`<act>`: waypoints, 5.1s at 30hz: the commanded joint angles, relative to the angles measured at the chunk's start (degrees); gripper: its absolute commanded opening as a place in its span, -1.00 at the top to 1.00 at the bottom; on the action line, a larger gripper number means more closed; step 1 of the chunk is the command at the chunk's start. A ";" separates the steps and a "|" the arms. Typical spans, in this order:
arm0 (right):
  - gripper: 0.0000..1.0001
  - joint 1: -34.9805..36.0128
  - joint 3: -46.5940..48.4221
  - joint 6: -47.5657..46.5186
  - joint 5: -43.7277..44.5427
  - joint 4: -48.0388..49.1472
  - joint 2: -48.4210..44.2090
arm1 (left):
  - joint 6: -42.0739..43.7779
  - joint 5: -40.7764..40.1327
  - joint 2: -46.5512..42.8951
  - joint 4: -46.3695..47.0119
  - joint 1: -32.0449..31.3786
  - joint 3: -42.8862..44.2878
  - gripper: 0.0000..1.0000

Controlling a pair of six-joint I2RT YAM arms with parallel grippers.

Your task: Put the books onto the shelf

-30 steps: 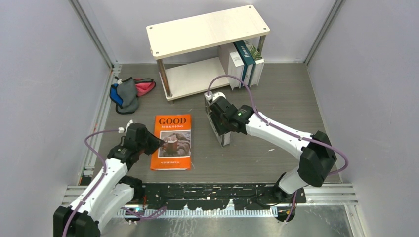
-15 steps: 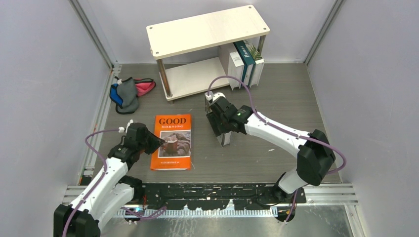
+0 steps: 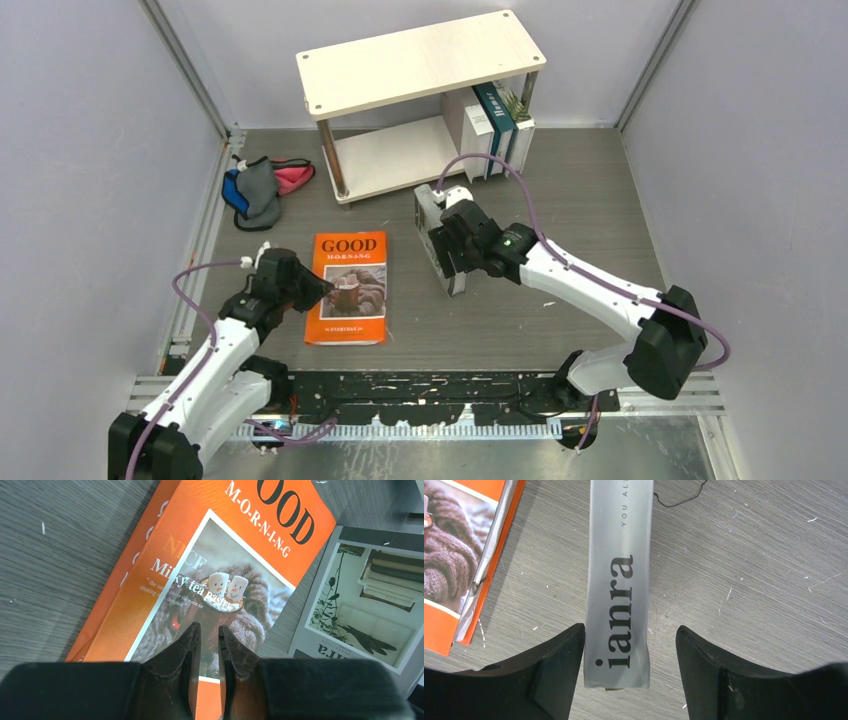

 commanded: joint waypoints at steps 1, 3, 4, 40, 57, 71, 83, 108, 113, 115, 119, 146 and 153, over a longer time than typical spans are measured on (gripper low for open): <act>-0.45 0.12 -3.33 2.08 1.13 4.75 -5.26 | 0.60 -0.96 0.41 1.57 -0.58 3.20 0.59; -0.46 0.34 -5.27 2.72 1.05 6.01 -6.53 | 0.56 -1.05 0.47 1.48 -0.82 3.28 0.60; -0.46 0.43 -6.02 2.94 0.91 6.54 -6.95 | 0.51 -1.14 0.50 1.45 -0.95 3.37 0.59; -0.26 4.08 -27.50 1.16 5.74 41.85 -10.16 | 0.85 -3.16 2.81 0.22 -3.39 5.07 0.59; 0.31 4.21 -28.17 0.18 7.94 42.57 -12.04 | 0.91 -3.40 4.60 1.45 -3.59 5.34 0.60; 0.34 4.06 -20.36 -4.21 9.91 38.18 -13.67 | 1.06 -3.25 5.38 2.51 -3.70 5.59 0.59; 0.34 -1.56 -11.27 -6.15 6.54 37.75 -7.28 | 1.78 -2.99 4.63 2.45 -3.74 5.78 0.60; 0.33 -14.92 13.43 -9.54 -3.00 36.70 17.29 | 4.21 -2.06 9.34 5.16 -3.66 9.29 0.60; 0.33 -16.50 16.82 -10.13 -3.91 36.69 20.77 | 5.13 -1.70 11.55 5.70 -3.67 10.78 0.59; 0.33 -17.14 17.90 -10.22 -4.24 36.69 22.02 | 5.46 -1.50 12.24 5.85 -3.70 11.22 0.60; 0.33 -17.90 19.82 -10.35 -4.67 36.69 24.32 | 6.34 -1.41 13.63 5.96 -3.68 12.27 0.60; -0.04 -21.26 27.46 -11.82 -4.25 36.69 32.31 | 9.10 -0.34 19.60 7.11 -2.78 16.12 0.60; -0.21 -22.19 27.95 -11.82 -4.50 36.69 32.26 | 8.98 -0.28 19.69 6.95 -2.40 16.21 0.61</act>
